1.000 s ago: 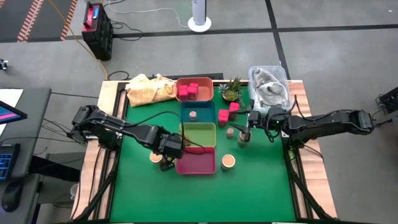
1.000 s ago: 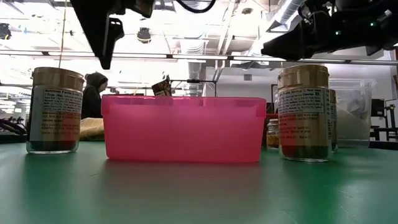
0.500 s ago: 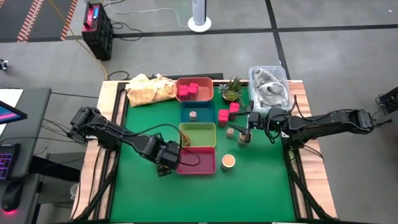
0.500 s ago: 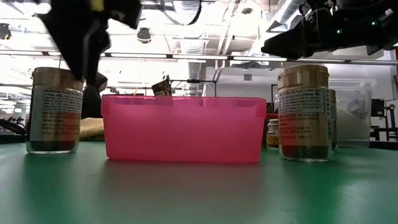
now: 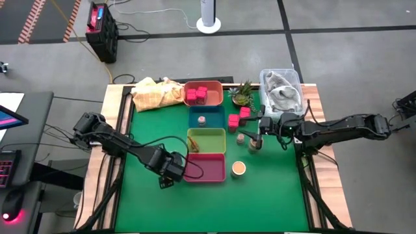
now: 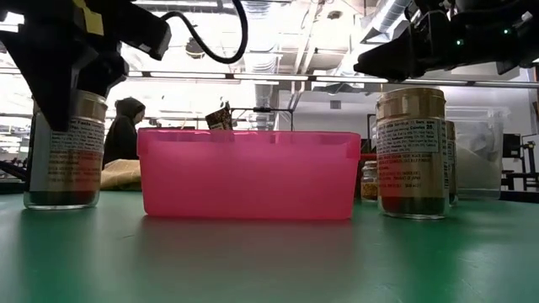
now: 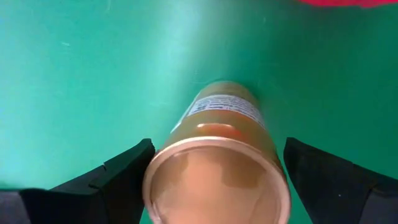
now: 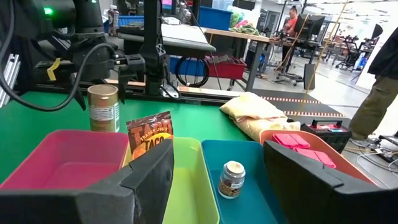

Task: Sort spices by type
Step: Put the gold seasoning bottle into the red bin

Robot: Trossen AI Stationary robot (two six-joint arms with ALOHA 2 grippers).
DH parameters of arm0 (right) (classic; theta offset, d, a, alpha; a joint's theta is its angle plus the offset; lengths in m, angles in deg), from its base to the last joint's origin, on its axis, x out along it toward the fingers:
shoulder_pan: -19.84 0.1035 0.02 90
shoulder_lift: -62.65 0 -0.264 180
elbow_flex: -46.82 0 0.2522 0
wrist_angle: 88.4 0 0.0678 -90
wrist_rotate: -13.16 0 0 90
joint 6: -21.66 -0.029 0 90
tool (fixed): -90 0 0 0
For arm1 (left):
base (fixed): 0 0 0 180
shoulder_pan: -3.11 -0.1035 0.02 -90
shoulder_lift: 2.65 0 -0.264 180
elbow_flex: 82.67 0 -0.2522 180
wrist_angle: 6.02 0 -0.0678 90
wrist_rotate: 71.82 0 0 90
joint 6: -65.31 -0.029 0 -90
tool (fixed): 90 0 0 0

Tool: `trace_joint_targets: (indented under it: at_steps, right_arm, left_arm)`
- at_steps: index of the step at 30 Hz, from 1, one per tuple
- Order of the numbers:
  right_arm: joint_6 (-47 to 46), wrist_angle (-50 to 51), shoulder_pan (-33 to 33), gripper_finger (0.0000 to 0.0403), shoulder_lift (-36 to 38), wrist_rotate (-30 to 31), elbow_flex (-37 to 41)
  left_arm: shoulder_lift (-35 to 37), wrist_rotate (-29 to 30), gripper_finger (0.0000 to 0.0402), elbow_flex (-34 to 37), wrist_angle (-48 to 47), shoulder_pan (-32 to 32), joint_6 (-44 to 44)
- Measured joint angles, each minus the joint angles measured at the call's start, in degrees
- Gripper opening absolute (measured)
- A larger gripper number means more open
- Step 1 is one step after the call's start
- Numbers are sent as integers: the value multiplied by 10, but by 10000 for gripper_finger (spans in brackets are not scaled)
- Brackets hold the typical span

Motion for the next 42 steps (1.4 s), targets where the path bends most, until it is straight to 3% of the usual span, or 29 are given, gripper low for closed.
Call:
trace_joint_targets:
  at_steps: [12, 22, 32, 42]
  right_arm:
    - [0, 2, 0, 276, 0, 0, 0]
    - [-7, 2, 0, 276, 0, 0, 0]
    - [-21, 10, 10, 276, 0, 0, 0]
    - [-26, 19, 14, 276, 0, 0, 0]
  left_arm:
    - [4, -23, 277, 27, 7, 0, -31]
    - [38, -2, 276, -24, -13, -18, -50]
    - [52, -49, 276, -125, -19, -68, -95]
    - [20, -33, 277, -143, 100, -119, -203]
